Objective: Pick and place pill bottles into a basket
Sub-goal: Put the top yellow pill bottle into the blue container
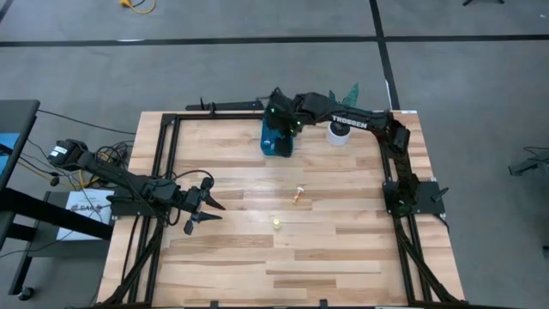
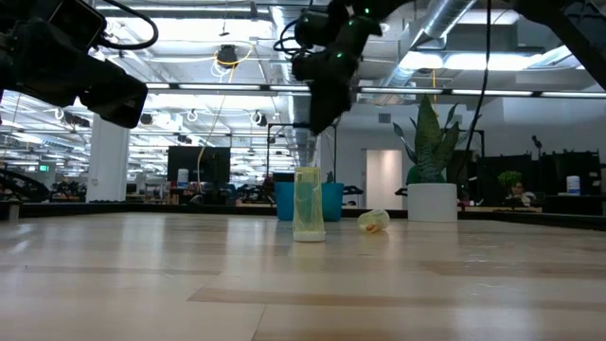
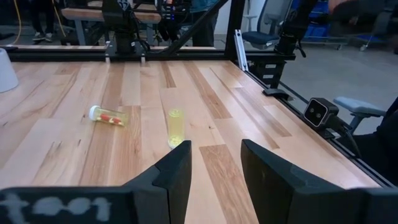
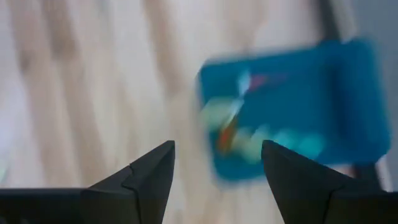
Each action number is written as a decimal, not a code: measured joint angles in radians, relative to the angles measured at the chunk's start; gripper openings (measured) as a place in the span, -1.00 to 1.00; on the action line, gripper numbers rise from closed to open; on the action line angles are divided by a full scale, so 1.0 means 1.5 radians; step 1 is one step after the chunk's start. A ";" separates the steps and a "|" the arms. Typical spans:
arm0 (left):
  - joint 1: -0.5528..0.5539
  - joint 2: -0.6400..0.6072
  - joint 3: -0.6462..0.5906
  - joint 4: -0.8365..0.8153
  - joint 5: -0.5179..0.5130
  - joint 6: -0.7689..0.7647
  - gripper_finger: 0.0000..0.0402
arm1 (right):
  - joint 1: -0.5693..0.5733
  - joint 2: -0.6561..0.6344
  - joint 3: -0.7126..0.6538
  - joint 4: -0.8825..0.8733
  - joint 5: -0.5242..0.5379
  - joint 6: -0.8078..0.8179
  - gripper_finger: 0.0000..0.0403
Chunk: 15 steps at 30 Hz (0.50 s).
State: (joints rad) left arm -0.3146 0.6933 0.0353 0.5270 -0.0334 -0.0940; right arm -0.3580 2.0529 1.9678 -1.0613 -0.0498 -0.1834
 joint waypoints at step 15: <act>0.000 0.000 0.000 -0.069 0.004 -0.086 -0.36 | 0.142 0.000 -0.024 -0.204 -0.042 -0.059 0.17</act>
State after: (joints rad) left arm -0.3149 0.6937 0.0353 0.4236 -0.0277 -0.2229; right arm -0.1451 2.0525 1.9320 -1.3676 -0.1134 -0.2724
